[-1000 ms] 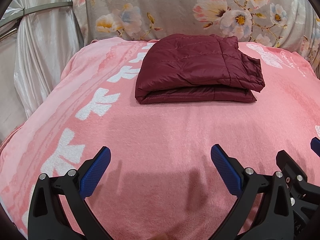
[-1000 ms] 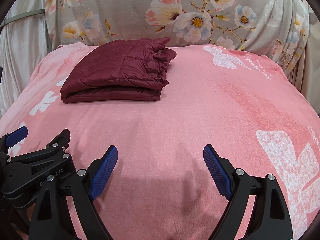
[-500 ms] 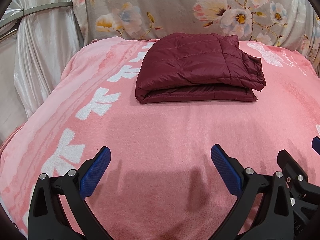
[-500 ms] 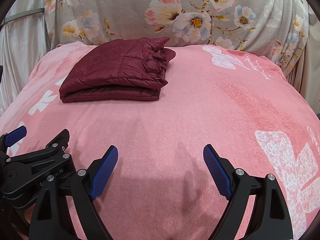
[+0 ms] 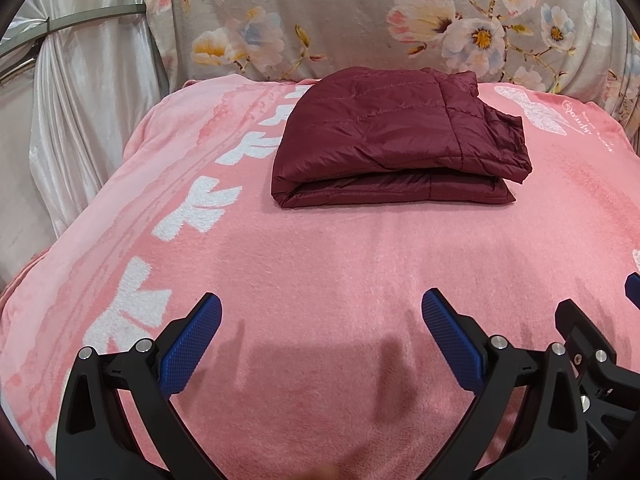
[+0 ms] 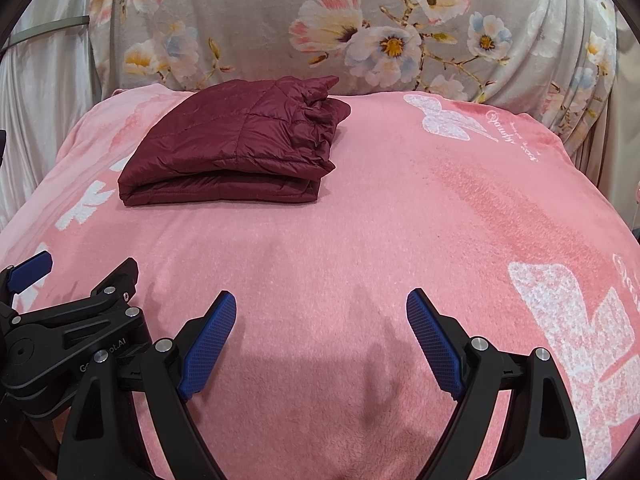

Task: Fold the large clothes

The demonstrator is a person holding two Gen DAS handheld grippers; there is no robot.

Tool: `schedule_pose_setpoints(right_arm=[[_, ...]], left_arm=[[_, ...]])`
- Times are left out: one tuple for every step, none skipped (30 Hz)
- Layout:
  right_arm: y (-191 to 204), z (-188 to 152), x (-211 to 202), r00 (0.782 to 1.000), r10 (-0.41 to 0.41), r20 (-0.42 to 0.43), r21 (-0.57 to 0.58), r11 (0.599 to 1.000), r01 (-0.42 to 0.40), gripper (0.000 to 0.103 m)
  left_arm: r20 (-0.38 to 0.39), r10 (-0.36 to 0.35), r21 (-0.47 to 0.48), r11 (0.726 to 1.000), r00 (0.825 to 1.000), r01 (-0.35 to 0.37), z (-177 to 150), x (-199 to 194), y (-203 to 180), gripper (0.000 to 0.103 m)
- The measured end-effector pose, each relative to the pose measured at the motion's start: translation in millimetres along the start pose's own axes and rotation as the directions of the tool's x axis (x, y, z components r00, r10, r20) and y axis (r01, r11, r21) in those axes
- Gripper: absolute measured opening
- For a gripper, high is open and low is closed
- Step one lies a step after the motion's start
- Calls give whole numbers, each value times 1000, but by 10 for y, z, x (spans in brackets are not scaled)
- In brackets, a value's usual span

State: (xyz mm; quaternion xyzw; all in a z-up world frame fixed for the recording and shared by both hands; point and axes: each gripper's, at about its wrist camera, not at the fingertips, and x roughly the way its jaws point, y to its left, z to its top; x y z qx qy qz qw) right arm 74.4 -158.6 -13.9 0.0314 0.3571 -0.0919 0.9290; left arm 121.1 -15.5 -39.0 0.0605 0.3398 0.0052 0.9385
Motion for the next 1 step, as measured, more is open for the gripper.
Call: schedule_pose_setpoints(right_arm=[[9, -1, -3, 1000, 2, -1, 1, 1000, -2, 86]], left_arm=[[1, 2, 1, 1000, 1000, -2, 2, 6, 4, 98]])
